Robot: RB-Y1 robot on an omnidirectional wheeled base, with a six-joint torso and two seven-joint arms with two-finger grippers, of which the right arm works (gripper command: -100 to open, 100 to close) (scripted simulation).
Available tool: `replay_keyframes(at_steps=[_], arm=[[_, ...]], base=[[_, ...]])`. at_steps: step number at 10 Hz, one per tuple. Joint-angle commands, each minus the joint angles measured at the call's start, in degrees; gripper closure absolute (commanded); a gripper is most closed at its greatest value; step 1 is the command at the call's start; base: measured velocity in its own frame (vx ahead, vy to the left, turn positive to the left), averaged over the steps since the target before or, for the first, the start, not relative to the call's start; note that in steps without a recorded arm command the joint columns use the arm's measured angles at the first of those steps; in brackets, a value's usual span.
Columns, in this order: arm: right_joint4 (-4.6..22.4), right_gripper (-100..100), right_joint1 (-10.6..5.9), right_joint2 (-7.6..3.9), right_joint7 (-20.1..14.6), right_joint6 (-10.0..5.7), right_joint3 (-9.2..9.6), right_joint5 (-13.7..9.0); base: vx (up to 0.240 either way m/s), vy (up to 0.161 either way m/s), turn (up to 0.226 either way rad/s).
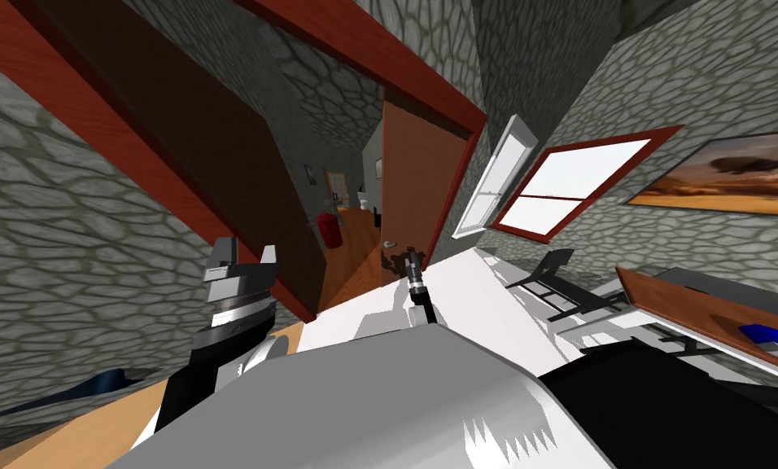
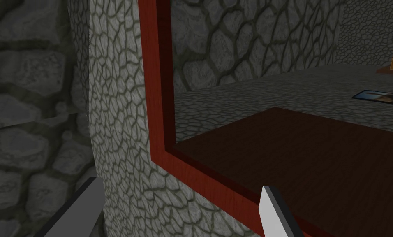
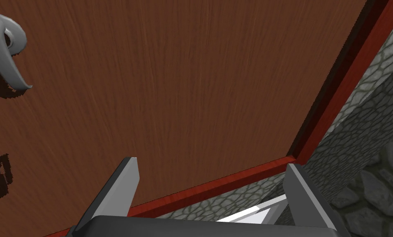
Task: Push the door open
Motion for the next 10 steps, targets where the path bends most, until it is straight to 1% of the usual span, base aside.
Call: replay_keyframes(at_steps=[1,4,5,6,9,10], arm=[[2.8,-100,-1.04,-0.15,0.0,-0.46,-0.01,0.1],[9.2,-100,-3.26,-0.05,0.4,-1.48,0.36,0.7],[10.9,-100,-4.01,0.02,0.5,-1.81,0.48,0.9],[11.6,-100,-4.01,0.02,0.5,-1.81,0.48,0.9],[17.3,-100,-6.18,0.33,0.9,-2.80,0.85,1.4],[18.0,-100,-6.18,0.33,0.9,-2.80,0.85,1.4]], base=[[0.046,-0.038,0.034],[0.088,-0.065,0.052],[0.087,-0.096,0.048],[0.064,-0.069,0.017],[0.069,-0.059,0.042],[0.056,-0.058,0.022]])
